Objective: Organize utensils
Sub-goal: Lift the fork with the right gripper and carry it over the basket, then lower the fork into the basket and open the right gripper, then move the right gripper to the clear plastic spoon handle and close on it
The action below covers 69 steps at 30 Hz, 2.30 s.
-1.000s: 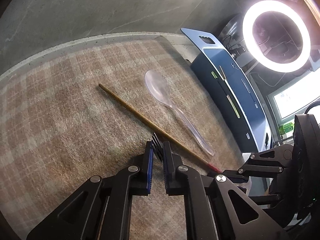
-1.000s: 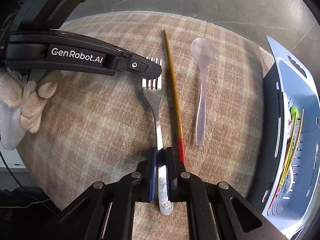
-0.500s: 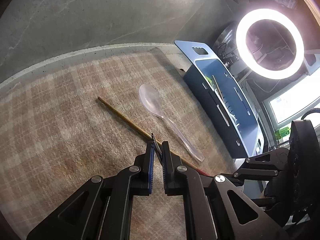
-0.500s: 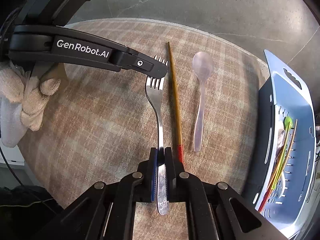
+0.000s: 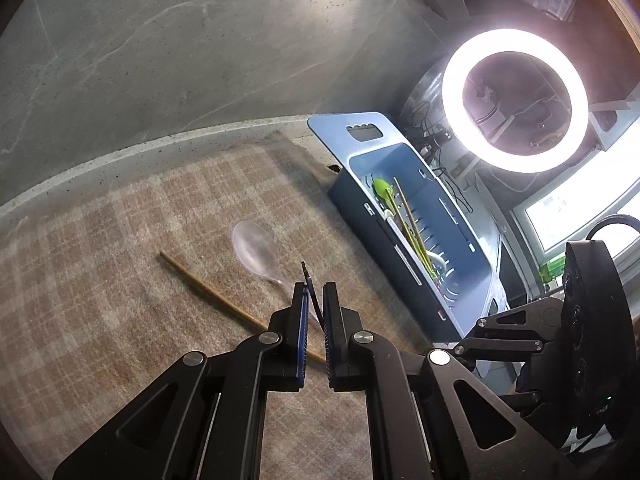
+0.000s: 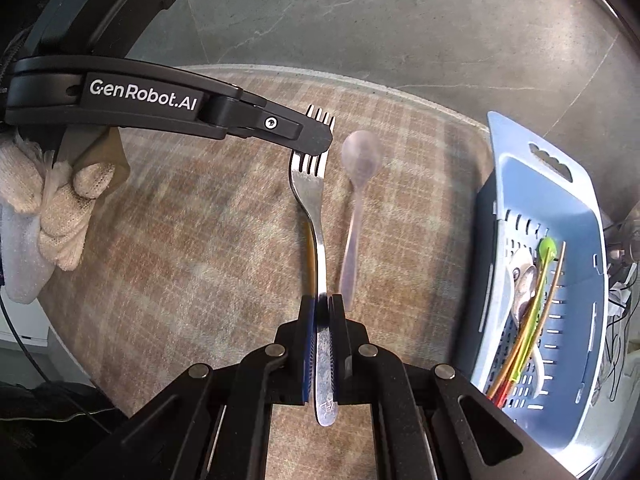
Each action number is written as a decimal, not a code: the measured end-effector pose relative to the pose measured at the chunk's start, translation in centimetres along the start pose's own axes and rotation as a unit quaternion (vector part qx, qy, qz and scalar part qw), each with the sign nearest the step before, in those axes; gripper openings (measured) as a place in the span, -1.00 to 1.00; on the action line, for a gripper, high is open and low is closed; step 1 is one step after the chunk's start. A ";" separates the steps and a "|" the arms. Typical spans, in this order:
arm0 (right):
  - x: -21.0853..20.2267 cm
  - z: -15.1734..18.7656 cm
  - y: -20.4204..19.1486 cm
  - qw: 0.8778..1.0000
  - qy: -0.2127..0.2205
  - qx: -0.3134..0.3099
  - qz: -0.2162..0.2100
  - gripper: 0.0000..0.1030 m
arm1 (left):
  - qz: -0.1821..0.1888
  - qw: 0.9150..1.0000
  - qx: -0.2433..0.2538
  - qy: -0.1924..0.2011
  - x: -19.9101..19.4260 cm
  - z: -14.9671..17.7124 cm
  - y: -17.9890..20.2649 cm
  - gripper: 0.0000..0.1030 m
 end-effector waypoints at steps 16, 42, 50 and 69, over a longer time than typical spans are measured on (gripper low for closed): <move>-3.9 1.1 8.2 0.997 0.028 0.050 0.054 -0.89 | 0.054 0.998 0.043 0.005 5.1 -4.9 7.7 -0.89; -2.0 4.3 15.9 0.992 0.019 0.113 0.049 -0.37 | 0.022 0.998 0.041 -0.051 13.3 -5.6 10.8 -0.71; -3.8 4.3 14.9 0.988 0.054 0.141 0.033 -0.28 | -0.004 0.998 0.049 -0.033 10.4 -5.7 9.6 -0.64; -3.8 0.8 9.2 0.987 0.093 0.129 0.003 -0.25 | -0.104 0.995 -0.009 -0.010 -0.7 -1.6 0.9 -0.50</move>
Point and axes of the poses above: each gripper's, at about its wrist camera, not at the fingertips, and x roughly the way its jaws point, y to its right, z to its underside, the point moved 2 cm from there along x, roughly the way its jaws point, and after that the axes turned 9 degrees about y, right-handed, at the moved point
